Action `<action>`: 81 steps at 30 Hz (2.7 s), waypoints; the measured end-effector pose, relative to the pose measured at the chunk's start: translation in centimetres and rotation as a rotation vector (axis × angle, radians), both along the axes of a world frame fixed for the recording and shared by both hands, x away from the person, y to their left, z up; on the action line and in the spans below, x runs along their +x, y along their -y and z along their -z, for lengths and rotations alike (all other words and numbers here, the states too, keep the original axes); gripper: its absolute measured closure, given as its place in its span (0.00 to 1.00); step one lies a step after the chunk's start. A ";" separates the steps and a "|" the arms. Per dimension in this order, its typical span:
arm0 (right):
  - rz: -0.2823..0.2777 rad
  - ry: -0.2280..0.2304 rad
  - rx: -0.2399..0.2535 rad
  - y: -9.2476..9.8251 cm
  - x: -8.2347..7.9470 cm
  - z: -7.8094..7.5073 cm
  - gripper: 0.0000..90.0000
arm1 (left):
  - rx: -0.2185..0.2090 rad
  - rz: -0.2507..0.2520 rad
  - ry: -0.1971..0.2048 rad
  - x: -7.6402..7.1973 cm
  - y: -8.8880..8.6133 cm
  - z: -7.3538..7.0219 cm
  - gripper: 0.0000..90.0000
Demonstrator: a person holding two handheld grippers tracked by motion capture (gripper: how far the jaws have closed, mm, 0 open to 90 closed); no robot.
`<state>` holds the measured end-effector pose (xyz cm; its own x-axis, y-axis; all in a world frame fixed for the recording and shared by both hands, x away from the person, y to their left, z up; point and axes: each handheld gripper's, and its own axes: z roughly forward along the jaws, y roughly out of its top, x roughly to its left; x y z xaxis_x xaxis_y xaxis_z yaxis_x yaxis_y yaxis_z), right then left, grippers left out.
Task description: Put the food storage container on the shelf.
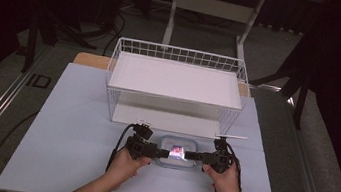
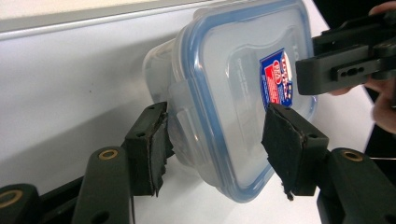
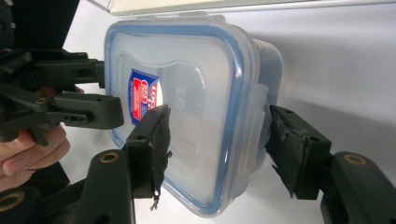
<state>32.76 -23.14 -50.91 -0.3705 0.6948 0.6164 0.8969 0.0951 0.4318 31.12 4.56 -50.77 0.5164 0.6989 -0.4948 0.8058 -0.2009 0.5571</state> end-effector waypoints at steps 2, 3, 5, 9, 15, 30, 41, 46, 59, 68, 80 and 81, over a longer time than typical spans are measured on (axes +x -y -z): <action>-0.003 0.017 -0.014 -0.1 -0.3 -0.2 0.46 | 0.022 -0.006 0.009 -0.3 0.2 -0.2 0.48; -0.002 0.023 -0.014 -0.1 -0.4 -0.2 0.46 | 0.024 -0.012 0.011 -0.3 0.3 -0.3 0.48; -0.002 0.025 -0.012 -0.1 -0.4 -0.2 0.46 | 0.025 -0.020 0.012 -0.4 0.4 -0.3 0.48; 0.000 0.033 -0.010 -0.2 -0.4 -0.3 0.46 | 0.037 -0.037 0.035 -0.7 0.4 -0.5 0.49; -0.009 0.070 -0.032 -0.9 -0.1 -0.9 0.45 | 0.023 -0.048 0.064 -0.3 -0.1 -0.7 0.49; 0.013 0.188 0.013 -2.0 1.9 -4.8 0.45 | -0.010 -0.095 0.192 0.9 -1.8 -4.4 0.51; 0.030 0.224 0.005 -3.3 3.9 -4.4 0.45 | -0.040 -0.125 0.193 2.8 -2.8 -2.9 0.51; 0.046 0.221 -0.005 -3.4 4.7 -3.4 0.45 | -0.036 -0.115 0.188 4.0 -2.9 -2.0 0.51; 0.098 0.234 0.030 -3.5 6.3 -1.2 0.44 | -0.022 -0.119 0.199 6.0 -2.8 -0.8 0.51; 0.126 0.234 0.041 -4.1 6.8 -0.9 0.44 | -0.070 -0.154 0.204 6.8 -3.5 -0.3 0.51; 0.127 0.283 0.009 -4.4 6.7 -0.6 0.42 | -0.071 -0.125 0.296 7.1 -3.6 0.0 0.50; 0.128 0.284 0.006 -4.4 6.7 -0.7 0.41 | -0.065 -0.131 0.295 7.0 -3.4 0.0 0.50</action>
